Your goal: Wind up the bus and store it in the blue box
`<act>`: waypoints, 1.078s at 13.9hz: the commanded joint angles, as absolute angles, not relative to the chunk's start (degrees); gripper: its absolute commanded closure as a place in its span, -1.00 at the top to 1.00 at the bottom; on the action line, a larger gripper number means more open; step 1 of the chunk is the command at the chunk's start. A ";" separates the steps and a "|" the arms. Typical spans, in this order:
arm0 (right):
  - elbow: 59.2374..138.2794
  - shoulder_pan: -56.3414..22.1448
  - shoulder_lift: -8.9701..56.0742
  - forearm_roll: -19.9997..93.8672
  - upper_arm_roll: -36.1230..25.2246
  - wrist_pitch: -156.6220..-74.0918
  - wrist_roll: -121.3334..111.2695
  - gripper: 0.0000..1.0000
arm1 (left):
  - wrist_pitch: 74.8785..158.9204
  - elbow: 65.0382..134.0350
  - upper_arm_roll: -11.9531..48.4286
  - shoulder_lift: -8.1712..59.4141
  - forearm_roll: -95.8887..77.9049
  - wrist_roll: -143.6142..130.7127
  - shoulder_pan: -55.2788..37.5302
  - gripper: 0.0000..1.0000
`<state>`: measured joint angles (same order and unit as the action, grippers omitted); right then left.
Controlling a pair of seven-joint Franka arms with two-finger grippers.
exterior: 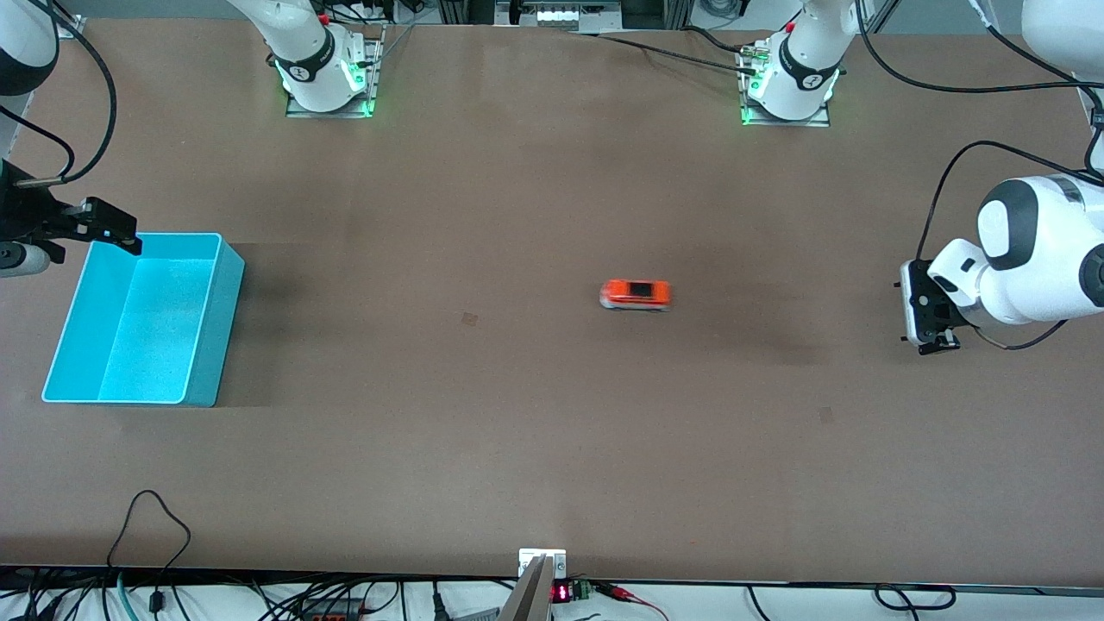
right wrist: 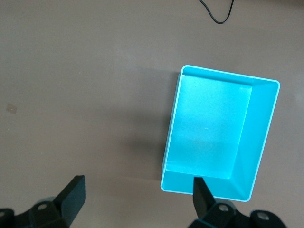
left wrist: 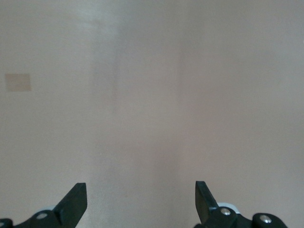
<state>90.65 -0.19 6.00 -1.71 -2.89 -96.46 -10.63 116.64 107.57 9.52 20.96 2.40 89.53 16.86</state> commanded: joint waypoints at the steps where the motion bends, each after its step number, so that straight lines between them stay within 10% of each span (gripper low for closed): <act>1: 90.44 -0.26 6.85 -1.76 -2.81 -95.89 -11.34 1.00 | 111.02 102.41 9.75 21.97 3.43 83.78 15.56 1.00; 15: 90.79 -2.29 8.79 -1.93 -2.72 -91.23 -11.78 1.00 | 109.52 87.03 8.70 21.71 3.16 46.21 10.20 1.00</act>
<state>90.91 -2.16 9.20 -1.73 -2.78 -92.25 -11.06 111.06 91.63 9.60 20.97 2.38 55.33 11.28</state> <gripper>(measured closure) 0.000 0.000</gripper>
